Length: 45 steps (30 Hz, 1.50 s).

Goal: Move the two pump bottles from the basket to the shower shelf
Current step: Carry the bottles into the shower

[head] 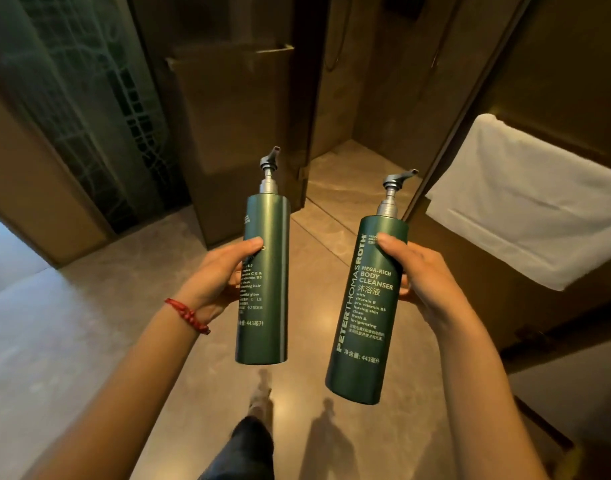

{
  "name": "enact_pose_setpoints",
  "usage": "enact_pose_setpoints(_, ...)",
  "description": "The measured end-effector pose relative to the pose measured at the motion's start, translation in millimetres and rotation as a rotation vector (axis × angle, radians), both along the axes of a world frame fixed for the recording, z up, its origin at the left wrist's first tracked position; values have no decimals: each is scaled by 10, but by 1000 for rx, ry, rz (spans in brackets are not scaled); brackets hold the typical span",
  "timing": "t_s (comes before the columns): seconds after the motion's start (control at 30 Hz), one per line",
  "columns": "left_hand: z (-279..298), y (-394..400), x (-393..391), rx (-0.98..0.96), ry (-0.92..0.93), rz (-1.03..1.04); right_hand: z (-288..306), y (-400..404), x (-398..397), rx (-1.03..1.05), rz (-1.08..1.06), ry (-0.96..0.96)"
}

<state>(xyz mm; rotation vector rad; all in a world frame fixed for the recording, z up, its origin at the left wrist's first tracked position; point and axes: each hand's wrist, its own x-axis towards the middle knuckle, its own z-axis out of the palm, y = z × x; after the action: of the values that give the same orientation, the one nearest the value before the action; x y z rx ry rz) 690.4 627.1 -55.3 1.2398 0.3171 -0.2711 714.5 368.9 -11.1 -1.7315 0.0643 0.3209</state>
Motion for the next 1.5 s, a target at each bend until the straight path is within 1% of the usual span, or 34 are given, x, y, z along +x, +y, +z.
enact_pose_setpoints(0.17,-60,180,1372,-3,7,-2,-76,193,1239,33,-124,-27)
enact_pose_setpoints(0.27,19,256,2234,10,12,-27,-49,315,1999,59,-191,6)
enact_pose_setpoints(0.4,175,238,3294,9,-25,-72,6,414,2898,70,-233,-6)
enact_pose_setpoints(0.53,217,141,4198,-5,4,-109,-46,355,3690,81,-300,5)
enact_pose_setpoints(0.67,157,-50,5054,-37,14,-142,-137,218,4475,75,-344,8)
enact_pose_setpoints(0.83,42,-397,6146,-32,1,-167,-185,-53,5470,69,-369,-50)
enact_pose_setpoints(1.0,204,-825,7232,3,-34,-246,-52,-401,6458,92,-381,-87)
enact_pose_setpoints(1.13,326,-1078,8030,0,-45,-242,42,-623,7232,116,-432,-90)
enact_pose_setpoints(1.27,353,-1274,8813,47,-51,-334,48,-837,7932,125,-469,-97)
enact_pose_setpoints(1.5,264,-1669,10318,-23,-86,-425,32,-1143,9157,93,-587,-105)
